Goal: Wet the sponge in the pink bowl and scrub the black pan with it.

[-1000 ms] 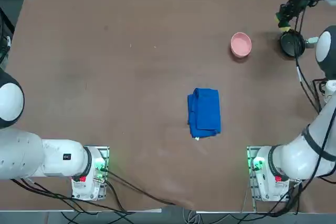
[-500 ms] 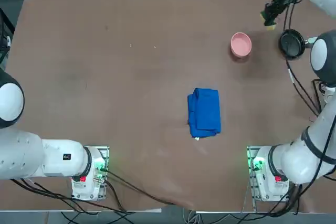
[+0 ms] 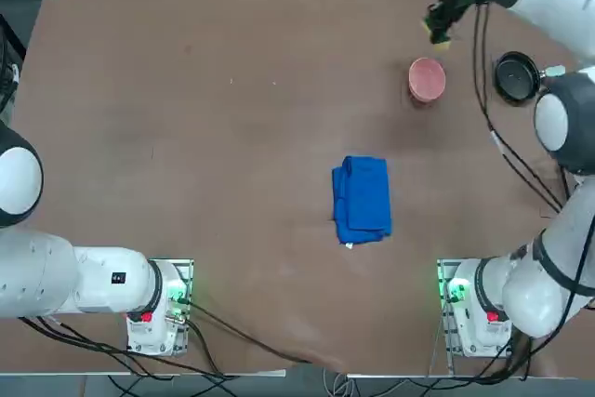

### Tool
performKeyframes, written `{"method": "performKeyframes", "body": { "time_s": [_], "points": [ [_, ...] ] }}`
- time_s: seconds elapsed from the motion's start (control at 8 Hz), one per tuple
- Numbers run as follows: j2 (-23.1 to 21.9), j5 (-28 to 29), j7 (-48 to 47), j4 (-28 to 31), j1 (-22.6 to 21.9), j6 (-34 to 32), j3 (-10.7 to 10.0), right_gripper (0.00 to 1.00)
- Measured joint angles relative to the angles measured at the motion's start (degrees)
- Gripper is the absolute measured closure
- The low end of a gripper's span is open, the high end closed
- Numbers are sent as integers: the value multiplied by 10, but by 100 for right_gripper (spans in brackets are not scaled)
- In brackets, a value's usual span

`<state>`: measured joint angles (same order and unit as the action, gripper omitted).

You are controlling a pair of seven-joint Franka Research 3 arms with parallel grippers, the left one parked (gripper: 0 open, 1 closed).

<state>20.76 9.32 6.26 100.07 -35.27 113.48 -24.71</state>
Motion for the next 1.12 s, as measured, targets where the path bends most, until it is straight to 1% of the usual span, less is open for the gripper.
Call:
{"method": "performKeyframes", "body": {
  "time_s": [0.25,0.38,0.5,0.75,0.88,1.0,1.12],
  "points": [
    [22,0,-85,9,-80,43,2,82],
    [41,3,-115,12,-111,64,2,82],
    [60,22,-136,12,-135,86,2,82],
    [97,56,-149,12,-168,115,2,82],
    [114,71,-152,13,-176,126,2,81],
    [133,98,-152,13,-179,142,4,81],
    [152,118,-152,13,-181,156,8,76]
  ]
}}
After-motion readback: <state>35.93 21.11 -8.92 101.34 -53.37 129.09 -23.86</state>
